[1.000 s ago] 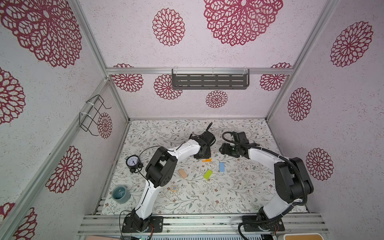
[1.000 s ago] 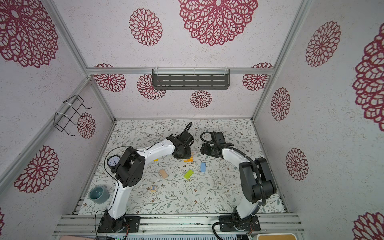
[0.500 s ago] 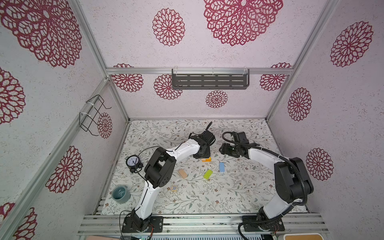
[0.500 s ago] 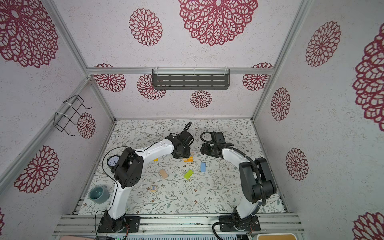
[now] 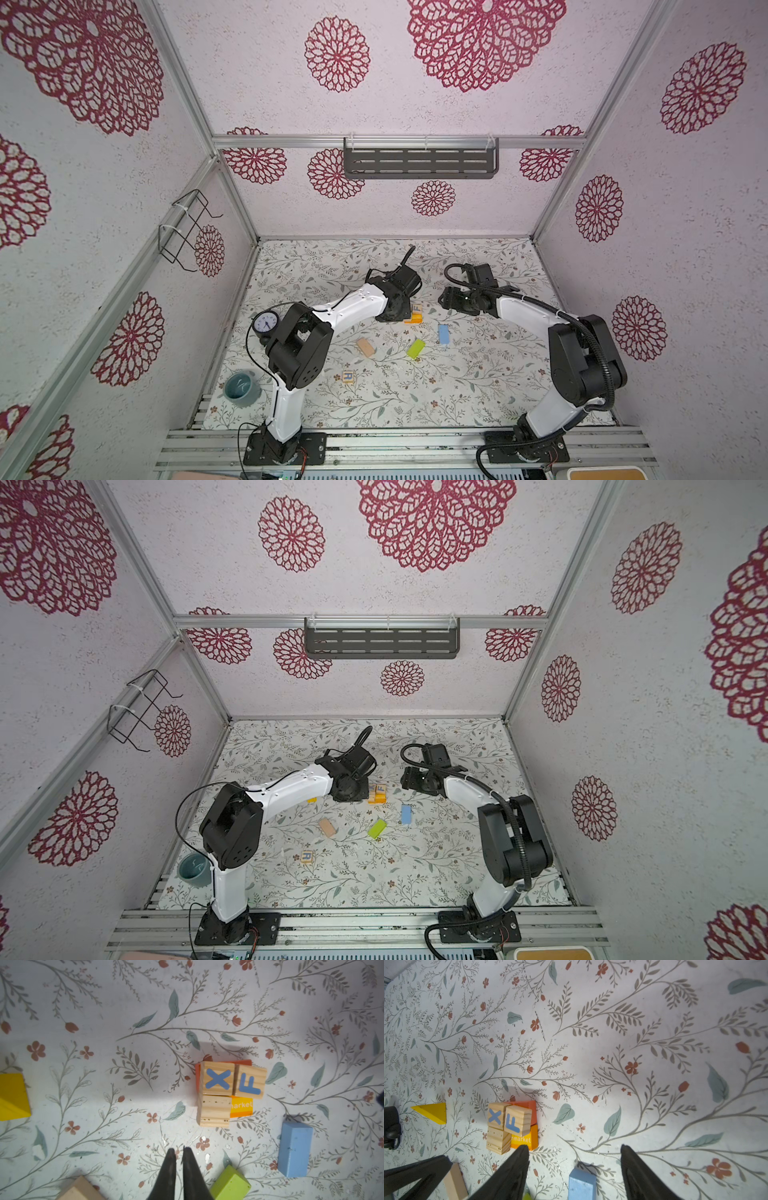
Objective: Build the wood block tower
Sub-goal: 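Raise the left gripper away from the stack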
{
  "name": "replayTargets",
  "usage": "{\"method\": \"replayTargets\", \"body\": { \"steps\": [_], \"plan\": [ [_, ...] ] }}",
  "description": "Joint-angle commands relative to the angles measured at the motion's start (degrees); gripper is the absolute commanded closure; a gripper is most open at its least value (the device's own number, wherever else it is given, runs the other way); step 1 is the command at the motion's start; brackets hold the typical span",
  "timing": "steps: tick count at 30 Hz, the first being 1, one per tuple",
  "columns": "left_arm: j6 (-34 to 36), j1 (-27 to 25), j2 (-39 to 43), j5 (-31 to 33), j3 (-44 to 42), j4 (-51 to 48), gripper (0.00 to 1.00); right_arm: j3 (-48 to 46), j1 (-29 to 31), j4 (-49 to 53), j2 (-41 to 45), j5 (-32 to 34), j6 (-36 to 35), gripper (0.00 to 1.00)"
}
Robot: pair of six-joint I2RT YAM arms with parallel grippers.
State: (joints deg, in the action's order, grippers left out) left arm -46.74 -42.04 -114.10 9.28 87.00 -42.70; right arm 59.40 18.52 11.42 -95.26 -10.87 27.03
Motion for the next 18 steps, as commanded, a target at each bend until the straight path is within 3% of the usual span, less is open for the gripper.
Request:
{"method": "replayTargets", "body": {
  "steps": [1, 6, 18],
  "plan": [
    [-0.47, 0.57, -1.38, 0.21, 0.07, 1.97, 0.91, -0.07, -0.34, 0.45, 0.87, -0.89, -0.17, 0.27],
    [-0.28, 0.98, -3.49, -0.44, 0.85, 2.94, 1.0, -0.07, -0.35, 0.45, 0.79, -0.99, -0.22, 0.27],
    [-0.24, 1.68, -8.3, -2.23, 5.21, 3.4, 1.0, -0.16, -0.36, 0.16, 0.41, -1.25, -0.31, 0.27]
  ]
}}
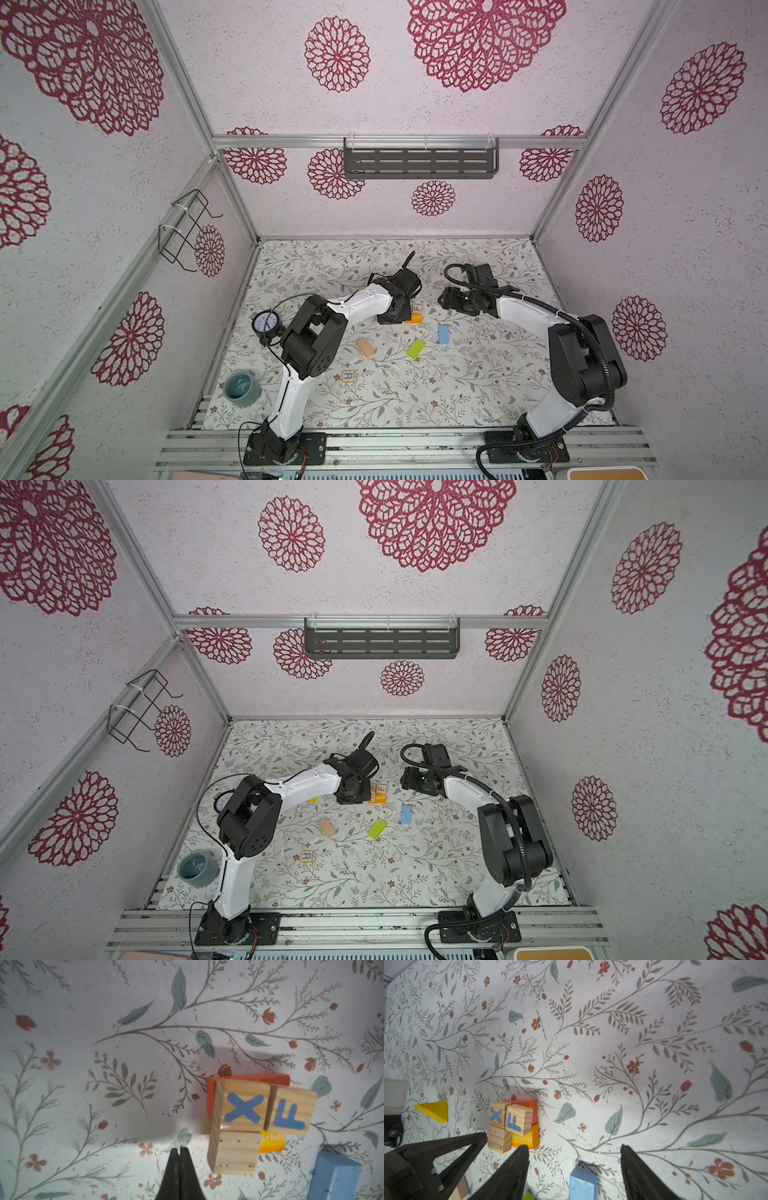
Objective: Build the wood block tower
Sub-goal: 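Raise the left gripper away from the stack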
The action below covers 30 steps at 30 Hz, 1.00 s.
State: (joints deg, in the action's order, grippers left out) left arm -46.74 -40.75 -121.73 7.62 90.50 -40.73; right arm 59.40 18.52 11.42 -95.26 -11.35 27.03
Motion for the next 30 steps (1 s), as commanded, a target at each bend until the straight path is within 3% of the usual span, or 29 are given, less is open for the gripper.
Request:
{"method": "replayTargets", "body": {
  "steps": [1, 30],
  "plan": [
    [-0.15, 0.4, -0.8, -0.56, 2.0, 1.48, 1.0, -0.16, -0.36, 0.17, 0.38, -0.84, -0.36, 0.27],
    [-1.12, -0.18, -2.24, -2.22, 4.51, 0.85, 1.0, -0.4, -0.34, -0.08, 0.34, -0.87, -0.31, 0.27]
  ]
}}
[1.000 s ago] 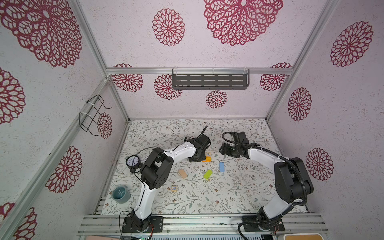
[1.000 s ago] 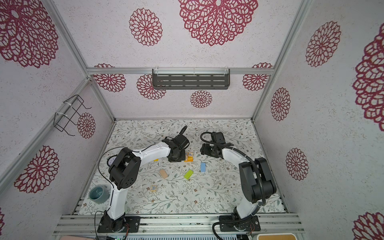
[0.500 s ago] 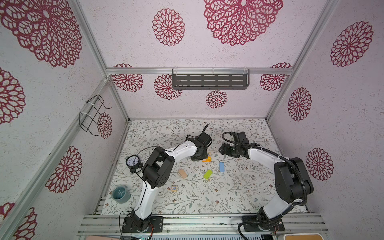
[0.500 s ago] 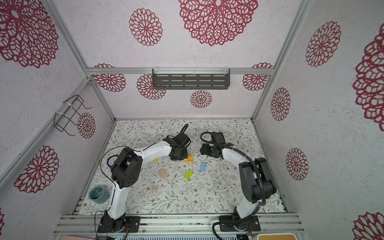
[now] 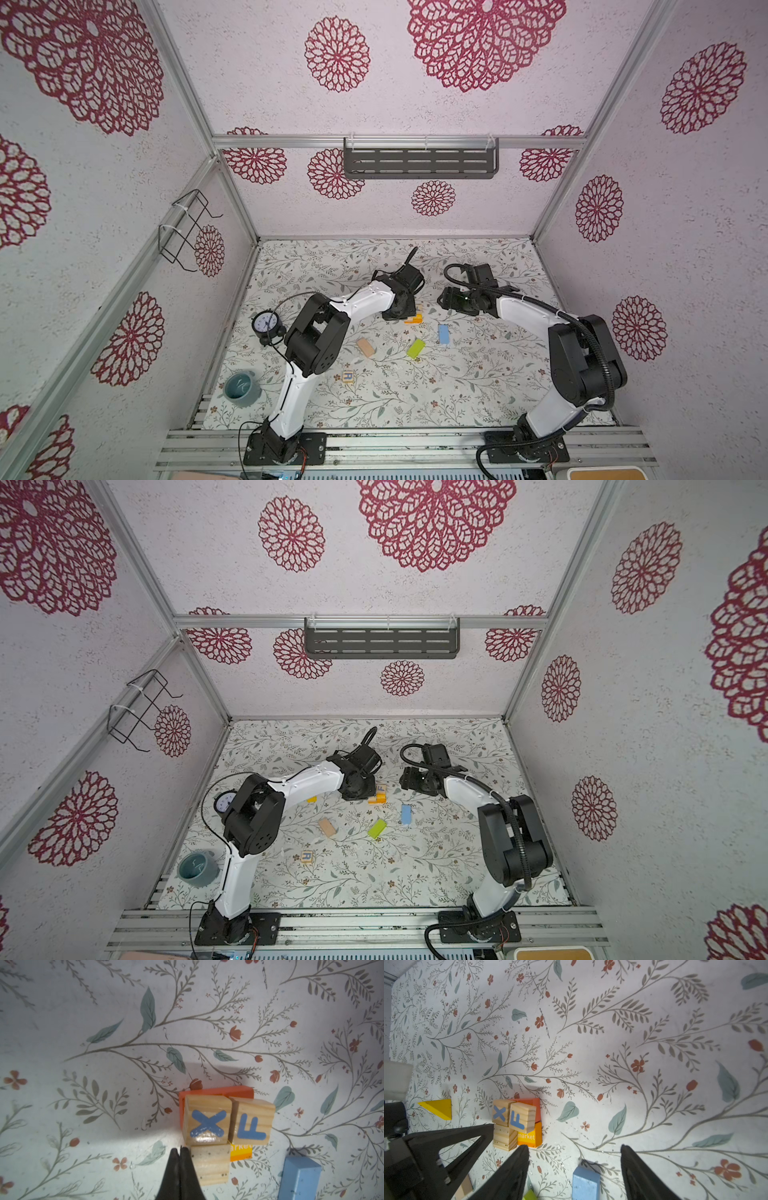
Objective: Build the wood block tower
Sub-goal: 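Raise the left gripper away from the stack, then grasp the R cube with the right gripper while the left gripper draws back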
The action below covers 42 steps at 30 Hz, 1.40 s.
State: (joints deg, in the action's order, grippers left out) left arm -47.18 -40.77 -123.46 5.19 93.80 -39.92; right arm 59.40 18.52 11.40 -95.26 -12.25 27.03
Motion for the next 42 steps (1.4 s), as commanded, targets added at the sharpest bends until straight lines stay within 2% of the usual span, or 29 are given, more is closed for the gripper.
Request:
{"method": "replayTargets", "body": {
  "steps": [1, 9, 12, 18, 26, 30, 39, 42],
  "plan": [
    [-0.63, -0.18, -0.45, 0.32, 1.11, -0.08, 1.0, -0.33, -0.38, 0.03, 0.34, 0.13, -0.31, 0.27],
    [0.29, -0.01, 4.81, 3.19, -0.31, -1.03, 1.0, 0.18, -0.29, 0.75, 1.67, -0.2, -1.13, 0.27],
    [0.67, 0.63, 8.06, 4.62, -1.62, -1.4, 0.93, 1.02, 0.13, 2.2, 2.71, -0.19, -1.74, 0.27],
    [1.34, 2.65, 17.38, 7.16, -8.02, -0.57, 0.66, 2.67, 3.4, 6.0, 4.37, 1.88, -3.66, 0.27],
    [1.74, 8.57, 32.78, 9.42, -22.53, 1.64, 0.26, 9.07, 11.64, 11.39, 2.81, 4.46, -7.44, 0.27],
    [1.57, 12.16, 41.25, 9.78, -30.47, 2.88, 0.13, 12.39, 16.63, 11.35, 0.35, 2.6, -9.98, 0.27],
    [2.05, 22.83, 58.35, 6.58, -44.52, 2.85, 0.06, 25.67, 26.59, 15.0, -9.9, 2.96, -15.9, 0.27],
    [0.87, 24.8, 62.44, 8.02, -47.52, 2.4, 0.05, 29.1, 29.62, 15.15, -13.02, 3.83, -17.45, 0.28]
  ]
}}
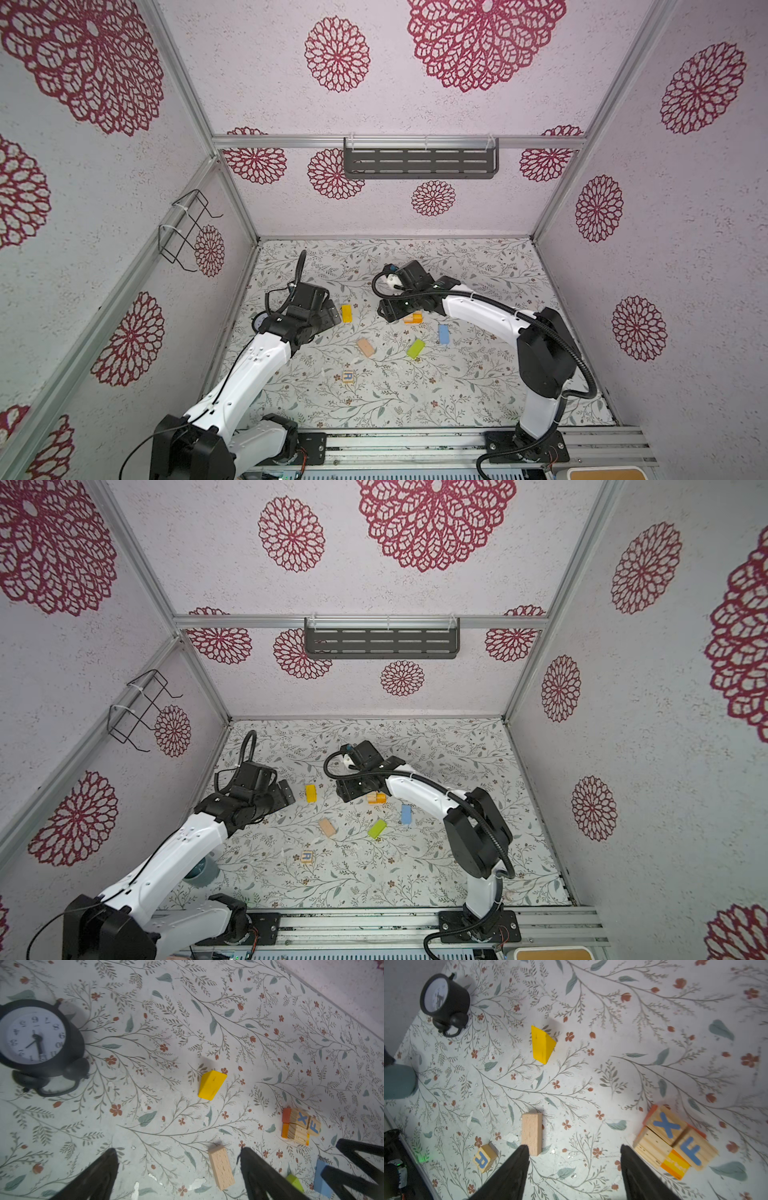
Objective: Build the wood block tower
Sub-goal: 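Grasp the R cube with the right gripper while the left gripper draws back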
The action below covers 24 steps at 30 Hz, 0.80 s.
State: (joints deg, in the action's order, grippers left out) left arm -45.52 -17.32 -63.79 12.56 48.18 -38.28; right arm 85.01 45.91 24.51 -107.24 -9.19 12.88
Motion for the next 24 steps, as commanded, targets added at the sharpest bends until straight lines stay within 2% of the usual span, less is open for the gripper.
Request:
{"method": "replayTargets", "body": {
  "steps": [1, 8, 14, 24],
  "plan": [
    [-1.71, 1.34, 4.2, 0.8, -3.0, 1.14, 0.05, 4.7, 3.32, 1.99, -2.27, 1.24, -3.89, 0.28],
    [-6.61, 4.79, 13.55, 4.8, -11.84, 2.8, 0.04, 11.09, 9.49, 1.42, -9.1, 1.72, -7.82, 0.28],
    [-8.35, 8.36, 18.28, 3.82, -18.29, 5.37, 0.03, 7.86, 11.81, -4.64, -9.31, -1.14, -9.92, 0.29],
    [-9.24, 12.82, 20.88, 0.82, -24.03, 8.74, 0.03, 5.41, 15.65, -3.87, -10.38, -4.4, -14.93, 0.3]
  ]
}}
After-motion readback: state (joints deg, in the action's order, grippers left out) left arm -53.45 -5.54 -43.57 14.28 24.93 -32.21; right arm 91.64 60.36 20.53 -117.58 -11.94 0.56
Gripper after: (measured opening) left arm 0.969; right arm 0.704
